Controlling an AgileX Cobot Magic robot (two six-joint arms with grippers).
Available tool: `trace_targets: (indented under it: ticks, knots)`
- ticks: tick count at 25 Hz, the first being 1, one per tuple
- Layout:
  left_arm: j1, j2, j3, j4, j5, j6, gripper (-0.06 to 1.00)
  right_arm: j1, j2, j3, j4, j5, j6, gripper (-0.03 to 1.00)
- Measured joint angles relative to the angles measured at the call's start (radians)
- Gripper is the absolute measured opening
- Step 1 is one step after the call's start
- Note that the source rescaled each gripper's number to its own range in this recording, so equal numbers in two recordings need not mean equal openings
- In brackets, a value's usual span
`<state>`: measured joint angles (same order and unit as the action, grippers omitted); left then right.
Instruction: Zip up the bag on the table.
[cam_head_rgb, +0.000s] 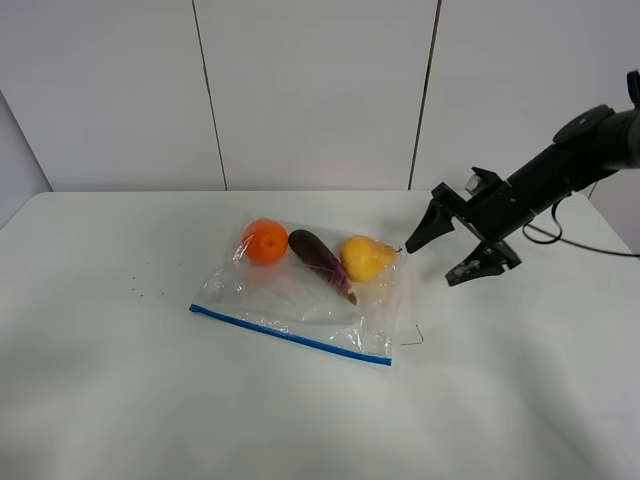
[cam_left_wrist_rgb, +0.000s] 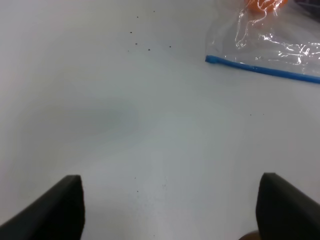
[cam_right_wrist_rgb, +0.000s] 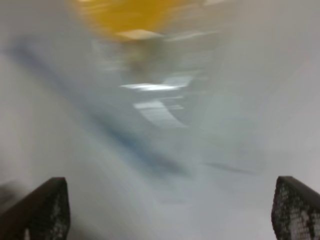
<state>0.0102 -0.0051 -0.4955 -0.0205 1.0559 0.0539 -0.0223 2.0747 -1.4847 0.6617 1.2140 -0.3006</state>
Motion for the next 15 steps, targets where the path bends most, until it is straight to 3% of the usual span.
trace_targets:
  ticks: [4, 6, 9, 15]
  knots:
    - [0.000, 0.000, 0.000, 0.000, 0.000, 0.000, 1.00, 0.000, -0.038, -0.096, -0.346, -0.001, 0.142, 0.90]
    - [0.000, 0.000, 0.000, 0.000, 0.000, 0.000, 1.00, 0.000, -0.063, -0.104, -0.445, -0.001, 0.182, 0.90]
    - [0.000, 0.000, 0.000, 0.000, 0.000, 0.000, 1.00, 0.000, -0.110, -0.104, -0.512, 0.001, 0.205, 0.90]
    - [0.000, 0.000, 0.000, 0.000, 0.000, 0.000, 1.00, 0.000, -0.252, -0.049, -0.524, 0.000, 0.208, 0.90]
